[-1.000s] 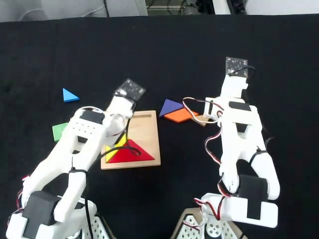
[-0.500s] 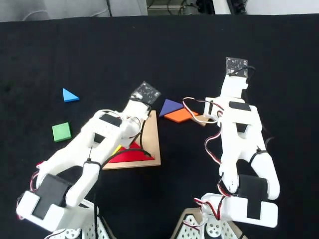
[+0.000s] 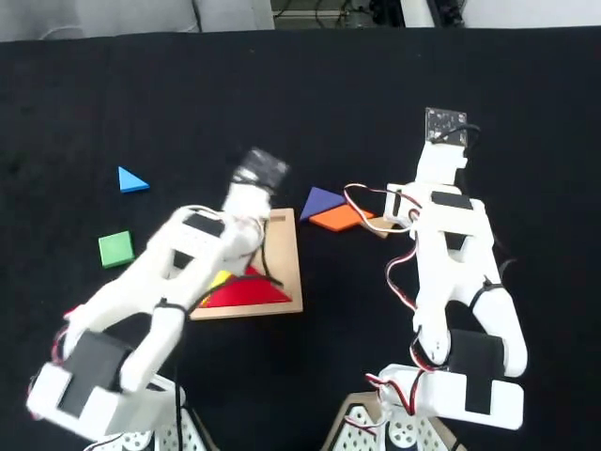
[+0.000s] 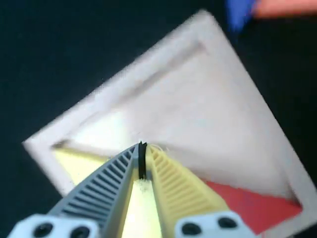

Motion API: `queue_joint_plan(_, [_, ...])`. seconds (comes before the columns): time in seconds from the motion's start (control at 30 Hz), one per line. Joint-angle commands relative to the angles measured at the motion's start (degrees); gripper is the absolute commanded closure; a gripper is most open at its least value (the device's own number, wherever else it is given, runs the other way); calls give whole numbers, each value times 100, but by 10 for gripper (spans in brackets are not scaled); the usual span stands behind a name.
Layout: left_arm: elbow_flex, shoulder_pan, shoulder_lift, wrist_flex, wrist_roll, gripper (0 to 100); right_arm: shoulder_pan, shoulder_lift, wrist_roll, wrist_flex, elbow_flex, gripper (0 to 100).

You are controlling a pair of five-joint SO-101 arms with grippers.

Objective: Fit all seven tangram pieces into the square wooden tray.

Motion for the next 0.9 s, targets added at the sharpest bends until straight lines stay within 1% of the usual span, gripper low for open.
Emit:
queue_joint_plan(0.0, [-48,-646,-949,-79,782,970,-79,-84,-9,9,-215,987])
queue_joint_plan(0.1, [330,-954,-1785,-114,1073,970,-79,-92,-9,26,-251,987])
queue_joint_plan(0.17, [690,-1191,-2356,-396,1275,970,-62,-92,-9,26,-259,987])
queue_joint_plan(0.23, [1305,-1508,-2910,-1134,1459,970,-53,-92,-9,0,-259,987])
queue_joint_plan(0.33, [2413,-1956,-3525,-2804,1503,970,-79,-75,-26,-9,-242,987])
queue_joint_plan(0.4, [3073,-2053,-3807,-3833,1503,970,-97,-48,-26,-9,-242,987])
queue_joint_plan(0.43, [3301,-2053,-3912,-4202,1503,970,-123,-48,-26,-9,-233,987])
queue_joint_plan(0.47, [3442,-2044,-3991,-4404,1503,970,-141,-48,-18,-18,-224,987])
queue_joint_plan(0.53, [3468,-2053,-4070,-4448,1503,970,-141,-40,-9,-18,-215,987])
queue_joint_plan(0.73, [3275,-2088,-4070,-4044,1503,970,-141,-40,-18,-18,-207,987])
queue_joint_plan(0.87, [3275,-2088,-4070,-4035,1503,970,-141,-40,-18,-18,-207,987])
